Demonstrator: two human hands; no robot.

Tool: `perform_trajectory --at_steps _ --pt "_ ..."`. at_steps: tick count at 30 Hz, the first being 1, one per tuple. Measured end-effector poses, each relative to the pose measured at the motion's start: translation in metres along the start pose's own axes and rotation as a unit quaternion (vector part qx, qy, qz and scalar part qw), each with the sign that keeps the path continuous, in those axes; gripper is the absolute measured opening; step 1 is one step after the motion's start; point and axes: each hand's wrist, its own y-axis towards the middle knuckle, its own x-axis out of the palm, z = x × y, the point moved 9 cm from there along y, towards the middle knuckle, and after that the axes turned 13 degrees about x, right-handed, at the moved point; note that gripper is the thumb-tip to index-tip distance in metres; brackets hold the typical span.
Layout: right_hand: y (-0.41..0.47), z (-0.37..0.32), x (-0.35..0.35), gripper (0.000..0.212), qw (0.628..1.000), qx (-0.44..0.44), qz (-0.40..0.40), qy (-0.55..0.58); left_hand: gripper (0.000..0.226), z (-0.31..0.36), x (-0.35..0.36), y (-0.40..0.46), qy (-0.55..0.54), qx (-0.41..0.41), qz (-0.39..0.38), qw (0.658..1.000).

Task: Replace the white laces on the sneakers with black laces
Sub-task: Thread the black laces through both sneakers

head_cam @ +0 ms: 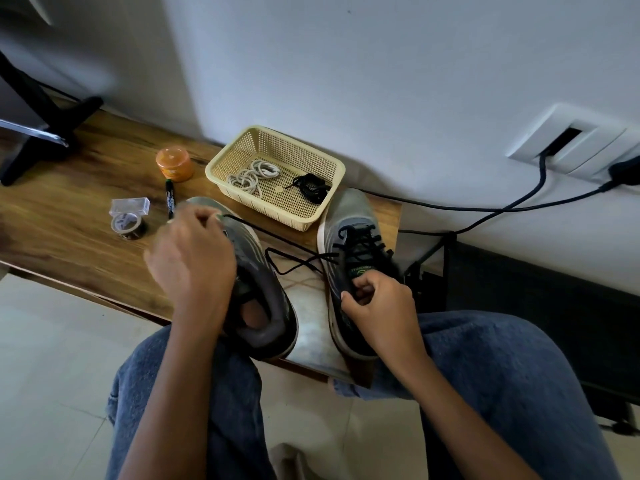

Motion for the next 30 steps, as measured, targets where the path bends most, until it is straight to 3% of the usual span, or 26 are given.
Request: perform_trajectory --at_steps 4,7,12,16,21,26,30 --pt "0.000 0.002 0.000 0.010 1.000 -0.005 0.003 0.001 0.022 -0.015 -0.018 0.006 0.025 -0.023 0.068 0.997" --pt "-0.001 0.003 0.000 0.012 1.000 -0.004 0.001 -0.001 0.023 0.007 -0.004 0.002 0.019 0.042 0.053 0.998" --pt "-0.001 0.002 0.001 0.013 1.000 -0.013 0.000 -0.003 0.029 0.068 0.060 -0.019 0.006 0.229 -0.095 0.969" --pt "-0.001 0.001 0.002 0.014 1.000 -0.019 -0.003 -0.006 0.033 0.083 0.098 -0.040 0.024 0.286 -0.232 0.929" --pt "0.000 0.001 0.003 0.014 1.000 -0.023 -0.001 -0.010 0.032 0.071 0.102 -0.034 -0.012 0.247 -0.252 0.935" --pt "0.000 0.002 0.003 0.015 1.000 -0.022 -0.001 -0.011 0.043 0.059 0.077 -0.012 -0.200 0.160 -0.144 0.956" --pt "-0.001 0.003 0.004 0.014 1.000 -0.020 0.003 -0.005 0.040 0.061 0.059 -0.011 -0.463 0.062 -0.097 0.879"
